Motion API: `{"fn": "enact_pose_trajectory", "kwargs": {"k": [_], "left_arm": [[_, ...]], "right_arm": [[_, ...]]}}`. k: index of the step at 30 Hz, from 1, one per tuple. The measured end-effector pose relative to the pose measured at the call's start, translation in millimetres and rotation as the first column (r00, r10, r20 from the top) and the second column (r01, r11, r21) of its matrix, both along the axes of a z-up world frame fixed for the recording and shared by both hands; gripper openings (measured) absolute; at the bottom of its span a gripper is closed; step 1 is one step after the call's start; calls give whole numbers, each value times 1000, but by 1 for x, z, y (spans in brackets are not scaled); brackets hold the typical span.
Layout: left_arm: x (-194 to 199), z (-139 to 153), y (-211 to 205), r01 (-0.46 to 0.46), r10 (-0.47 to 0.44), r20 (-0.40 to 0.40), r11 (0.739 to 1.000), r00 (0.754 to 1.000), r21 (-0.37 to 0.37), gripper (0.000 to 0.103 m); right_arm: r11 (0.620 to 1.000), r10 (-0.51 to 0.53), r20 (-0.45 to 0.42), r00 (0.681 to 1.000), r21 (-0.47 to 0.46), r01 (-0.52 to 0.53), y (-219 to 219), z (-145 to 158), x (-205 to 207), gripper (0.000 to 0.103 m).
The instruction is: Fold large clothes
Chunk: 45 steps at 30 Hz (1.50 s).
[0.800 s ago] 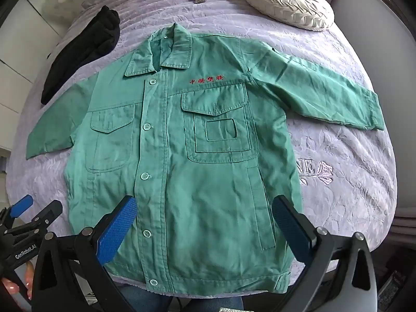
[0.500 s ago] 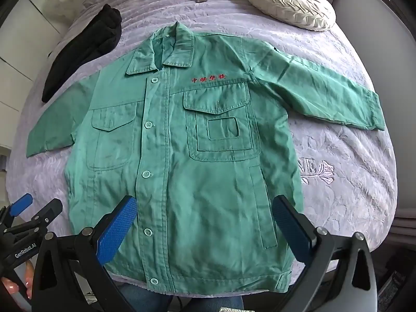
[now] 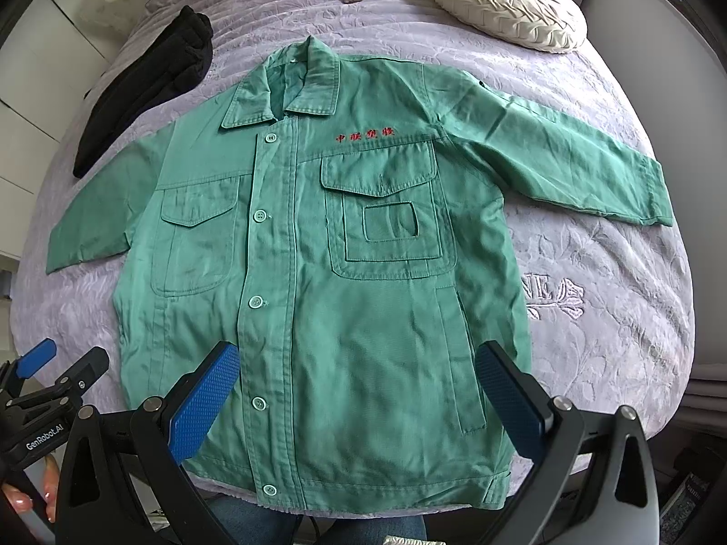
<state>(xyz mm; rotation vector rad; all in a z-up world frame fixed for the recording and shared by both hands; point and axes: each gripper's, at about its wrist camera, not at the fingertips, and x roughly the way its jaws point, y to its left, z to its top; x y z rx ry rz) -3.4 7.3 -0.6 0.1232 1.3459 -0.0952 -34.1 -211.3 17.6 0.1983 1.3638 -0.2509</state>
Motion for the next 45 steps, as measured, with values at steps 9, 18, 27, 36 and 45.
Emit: {"fn": "enact_pose_trajectory", "kwargs": {"k": [9, 18, 27, 36, 45], "left_arm": [[0, 0, 0, 0, 0, 0, 1000, 1000, -2, 103], [-1, -2, 5, -3, 3, -3, 1000, 1000, -1, 103], [-1, -3, 4, -5, 5, -20, 1000, 1000, -1, 103], [-1, -3, 4, -5, 5, -30, 1000, 1000, -2, 103], [-1, -3, 4, -5, 4, -37, 1000, 999, -3, 103]], "right_arm": [[1000, 0, 1, 1000, 0, 0, 0, 0, 0, 103], [1000, 1, 0, 1000, 1, -1, 0, 0, -2, 103], [1000, 1, 0, 1000, 1, -1, 0, 0, -3, 103], [1000, 2, 1, 1000, 2, -2, 0, 0, -2, 103], [1000, 1, -8, 1000, 1, 0, 2, -3, -4, 103]]}}
